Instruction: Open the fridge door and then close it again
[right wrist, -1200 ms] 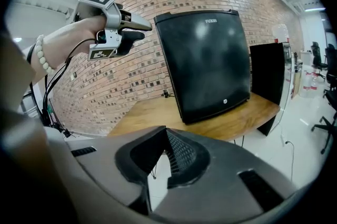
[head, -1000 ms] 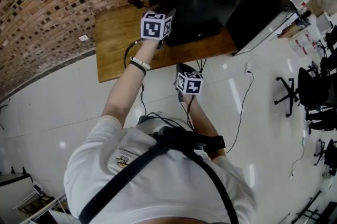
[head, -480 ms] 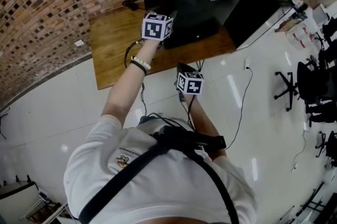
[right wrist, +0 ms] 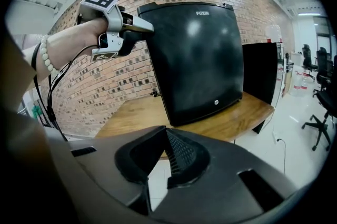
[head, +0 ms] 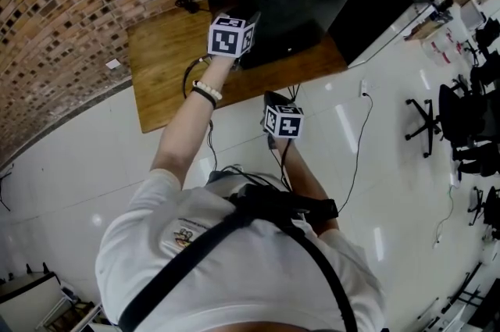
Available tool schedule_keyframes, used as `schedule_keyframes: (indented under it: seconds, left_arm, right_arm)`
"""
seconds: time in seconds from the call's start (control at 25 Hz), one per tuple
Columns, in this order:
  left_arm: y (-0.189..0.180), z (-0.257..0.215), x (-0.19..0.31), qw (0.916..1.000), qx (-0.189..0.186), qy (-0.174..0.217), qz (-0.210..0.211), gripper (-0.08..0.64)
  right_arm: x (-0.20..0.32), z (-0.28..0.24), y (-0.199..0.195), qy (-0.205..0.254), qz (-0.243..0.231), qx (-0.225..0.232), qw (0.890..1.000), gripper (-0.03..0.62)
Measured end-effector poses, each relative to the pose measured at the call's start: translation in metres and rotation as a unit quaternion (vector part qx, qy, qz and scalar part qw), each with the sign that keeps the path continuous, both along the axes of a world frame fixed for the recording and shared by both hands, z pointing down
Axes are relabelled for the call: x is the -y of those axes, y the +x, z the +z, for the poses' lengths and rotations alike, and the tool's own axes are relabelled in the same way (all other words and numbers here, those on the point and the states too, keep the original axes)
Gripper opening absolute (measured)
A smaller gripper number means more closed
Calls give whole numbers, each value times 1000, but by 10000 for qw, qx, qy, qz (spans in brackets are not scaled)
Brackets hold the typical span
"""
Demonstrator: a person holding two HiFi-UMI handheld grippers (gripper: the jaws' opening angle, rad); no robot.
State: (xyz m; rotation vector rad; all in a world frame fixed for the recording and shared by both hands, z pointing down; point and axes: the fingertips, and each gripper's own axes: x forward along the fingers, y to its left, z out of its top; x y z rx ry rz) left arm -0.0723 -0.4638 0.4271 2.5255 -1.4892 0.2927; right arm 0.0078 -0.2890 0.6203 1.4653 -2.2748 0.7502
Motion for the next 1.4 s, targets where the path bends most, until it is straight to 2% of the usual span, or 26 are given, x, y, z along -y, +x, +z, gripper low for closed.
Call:
schedule_keyframes:
  seconds: [0.36,0.52,0.76,1.04,1.4]
  left_arm:
    - [3,-3,-9,9998,-129,-23,-138,181]
    - [26,-3,-39,10000,30,84,-7,169]
    - [51,-2,-78,9999,31,-54,110,155]
    - [98,-2,-131,9992,163,-13,371,132]
    - [188,-2,-196,9967,199,-49,787,118]
  right_arm:
    - [-14,-3,11,41,-34,-90,9999,15]
    - [-18,-2,26,44,93,-43,9999,15]
    - [-46,-3,33,53,37,21,10000,15]
    - [-82,-14,70,180,214,121,9995,15]
    - [-122,-50,143,353,543,176,9977,15]
